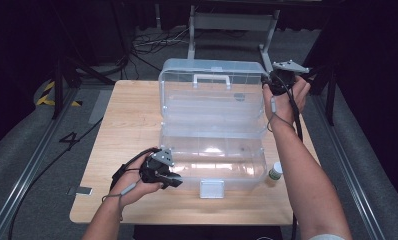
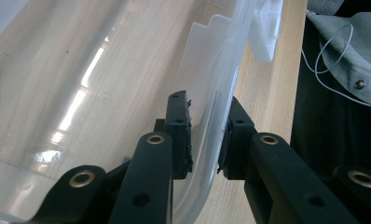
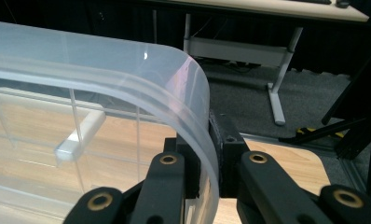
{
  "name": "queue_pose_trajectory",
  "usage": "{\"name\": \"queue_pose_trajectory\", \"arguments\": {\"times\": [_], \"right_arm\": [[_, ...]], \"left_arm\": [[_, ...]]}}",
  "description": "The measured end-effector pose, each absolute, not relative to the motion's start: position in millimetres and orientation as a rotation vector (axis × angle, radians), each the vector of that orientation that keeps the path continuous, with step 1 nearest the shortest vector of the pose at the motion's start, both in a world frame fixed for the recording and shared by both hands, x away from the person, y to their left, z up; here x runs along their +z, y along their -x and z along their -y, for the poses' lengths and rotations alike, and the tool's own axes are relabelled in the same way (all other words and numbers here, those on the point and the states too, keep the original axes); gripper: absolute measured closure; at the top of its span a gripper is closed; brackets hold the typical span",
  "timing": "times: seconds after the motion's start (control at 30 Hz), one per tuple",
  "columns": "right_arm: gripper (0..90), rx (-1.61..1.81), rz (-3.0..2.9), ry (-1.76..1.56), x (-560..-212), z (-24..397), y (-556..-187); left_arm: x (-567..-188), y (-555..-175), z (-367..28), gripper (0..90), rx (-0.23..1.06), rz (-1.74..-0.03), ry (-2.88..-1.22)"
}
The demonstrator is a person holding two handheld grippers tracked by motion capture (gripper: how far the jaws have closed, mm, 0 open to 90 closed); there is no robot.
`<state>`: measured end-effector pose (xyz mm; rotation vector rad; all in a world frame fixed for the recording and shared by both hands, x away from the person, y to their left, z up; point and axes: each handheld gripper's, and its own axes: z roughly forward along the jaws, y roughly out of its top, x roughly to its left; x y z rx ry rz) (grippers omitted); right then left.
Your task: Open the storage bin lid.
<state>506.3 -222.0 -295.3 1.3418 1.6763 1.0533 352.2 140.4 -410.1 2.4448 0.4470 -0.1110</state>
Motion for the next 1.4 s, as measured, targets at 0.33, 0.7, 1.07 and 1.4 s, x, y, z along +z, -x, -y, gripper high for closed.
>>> {"name": "queue_pose_trajectory", "arguments": {"times": [0.33,0.7,1.07,1.4], "right_arm": [[84.3,1.051,-1.699,-1.387,-298,222,-521],[83.9,1.061,-1.731,-1.416,-301,225,-535],[83.8,1.073,-1.741,-1.431,-306,227,-545],[83.9,1.089,-1.735,-1.44,-314,228,-555]], "left_arm": [[-410,-352,-140,77.0,-0.111,-0.445,-2.448],[-410,-353,-140,77.0,-0.116,-0.445,-2.448],[-410,-353,-141,77.0,-0.116,-0.446,-2.442],[-410,-354,-141,77.1,-0.125,-0.438,-2.443]]}}
